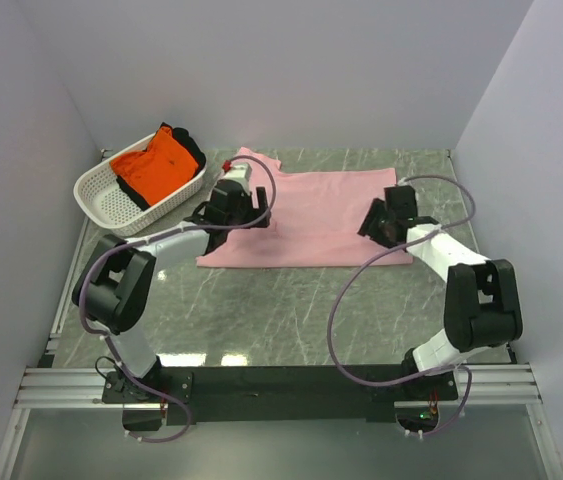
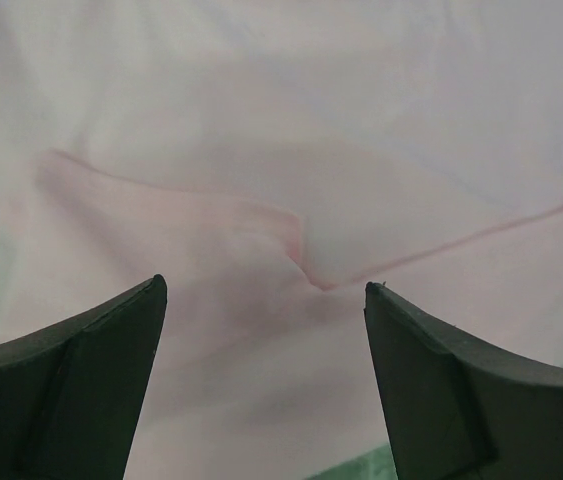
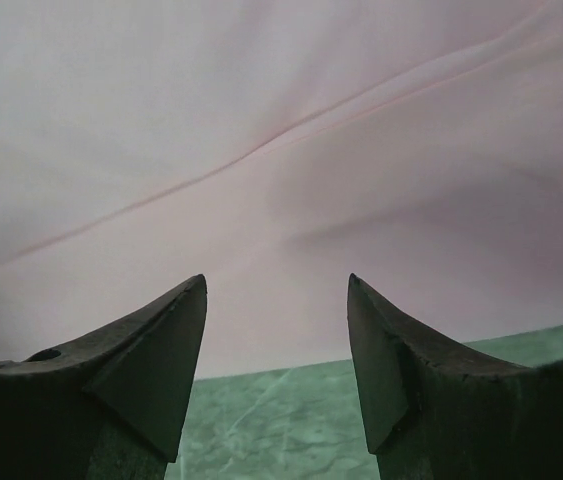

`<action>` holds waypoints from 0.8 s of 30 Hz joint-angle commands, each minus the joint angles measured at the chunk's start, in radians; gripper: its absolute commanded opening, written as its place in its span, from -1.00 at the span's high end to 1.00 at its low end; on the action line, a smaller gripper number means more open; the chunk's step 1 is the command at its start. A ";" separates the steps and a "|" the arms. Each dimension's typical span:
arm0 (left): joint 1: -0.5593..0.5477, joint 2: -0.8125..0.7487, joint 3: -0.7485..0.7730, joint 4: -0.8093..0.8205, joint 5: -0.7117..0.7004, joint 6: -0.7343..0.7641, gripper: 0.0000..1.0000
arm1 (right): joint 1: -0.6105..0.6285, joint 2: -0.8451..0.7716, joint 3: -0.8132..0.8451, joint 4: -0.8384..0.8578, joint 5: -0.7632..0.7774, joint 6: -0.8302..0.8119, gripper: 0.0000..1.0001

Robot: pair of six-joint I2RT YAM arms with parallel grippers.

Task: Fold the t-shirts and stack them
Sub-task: Fold the tshirt

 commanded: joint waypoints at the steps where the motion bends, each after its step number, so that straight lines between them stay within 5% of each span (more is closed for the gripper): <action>1: -0.040 0.018 -0.032 0.034 0.023 -0.041 -0.72 | 0.090 0.010 0.000 0.023 0.035 -0.002 -0.30; 24: -0.084 0.064 -0.338 0.075 0.063 -0.210 -0.72 | 0.237 0.078 -0.081 -0.059 0.096 0.002 -0.29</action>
